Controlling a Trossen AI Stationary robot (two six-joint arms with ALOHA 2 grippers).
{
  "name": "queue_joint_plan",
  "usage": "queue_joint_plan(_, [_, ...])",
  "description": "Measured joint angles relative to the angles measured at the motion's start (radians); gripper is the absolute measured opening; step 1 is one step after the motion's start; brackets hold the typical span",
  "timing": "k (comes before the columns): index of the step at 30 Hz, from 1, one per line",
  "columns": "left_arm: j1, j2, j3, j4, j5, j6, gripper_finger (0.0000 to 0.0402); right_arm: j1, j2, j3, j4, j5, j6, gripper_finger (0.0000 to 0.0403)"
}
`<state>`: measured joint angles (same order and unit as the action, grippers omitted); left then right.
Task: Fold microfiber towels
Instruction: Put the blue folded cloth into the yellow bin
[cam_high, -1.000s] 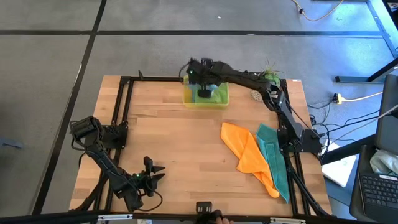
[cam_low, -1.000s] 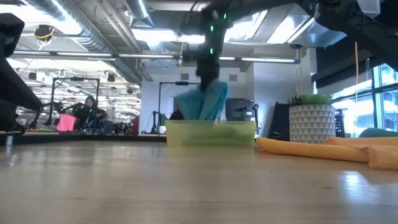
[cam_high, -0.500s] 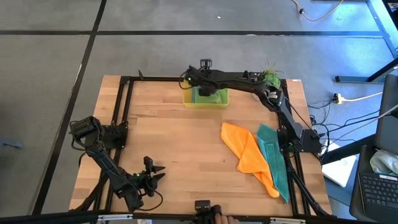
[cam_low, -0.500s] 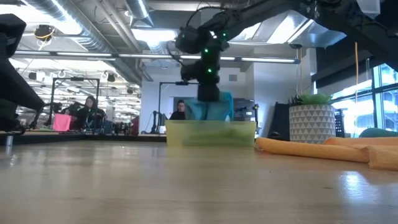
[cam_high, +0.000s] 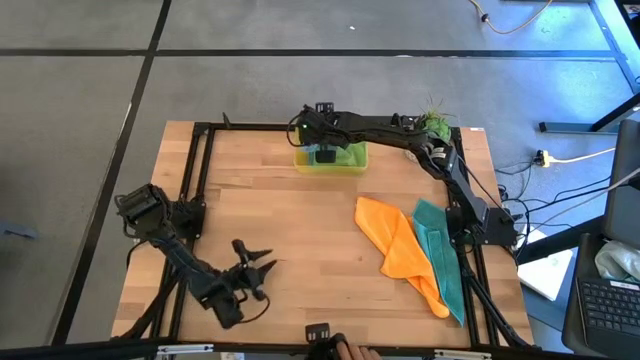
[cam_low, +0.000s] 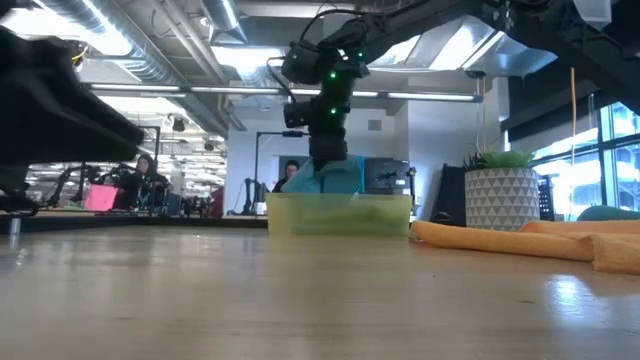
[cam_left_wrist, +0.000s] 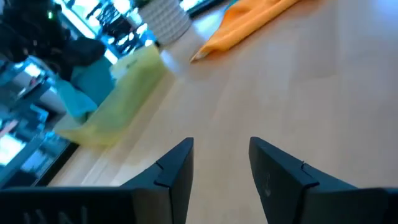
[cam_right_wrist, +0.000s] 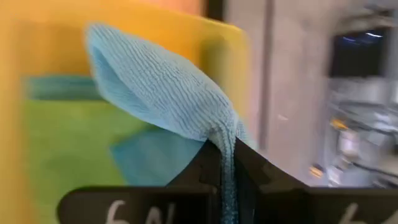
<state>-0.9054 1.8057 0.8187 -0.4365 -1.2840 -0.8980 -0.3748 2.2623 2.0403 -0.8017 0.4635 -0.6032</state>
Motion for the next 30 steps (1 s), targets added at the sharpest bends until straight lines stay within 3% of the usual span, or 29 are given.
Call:
queue_joint_plan(5, [0.052,0.000,-0.001,0.014,0.045,0.043,0.0148,-0.011,0.000,0.000,-0.046,-0.216,0.046,0.0055])
queue_joint_plan(10, [0.085,-0.046,0.000,-0.058,-0.054,0.092,0.0150,-0.013,-0.007,0.000,-0.102,-0.221,0.063,0.0140])
queue_joint_plan(15, [0.213,-0.127,-0.001,-0.135,-0.140,0.097,0.0149,-0.013,-0.027,0.000,-0.139,-0.174,0.103,0.0209])
queue_joint_plan(19, [0.333,-0.165,-0.001,-0.162,-0.128,0.162,0.0151,-0.012,-0.081,0.000,-0.180,-0.159,0.131,0.0239])
queue_joint_plan(24, [0.453,-0.200,-0.036,-0.143,-0.126,0.224,0.0152,-0.023,-0.133,0.001,-0.293,-0.228,0.220,0.0247])
queue_joint_plan(27, [0.522,-0.213,-0.066,-0.059,-0.019,0.323,0.0152,-0.035,-0.135,0.000,-0.353,-0.286,0.259,0.0247])
queue_joint_plan(30, [0.569,-0.216,-0.078,0.156,0.204,0.542,0.0152,-0.036,-0.135,-0.003,-0.380,-0.305,0.282,0.0247])
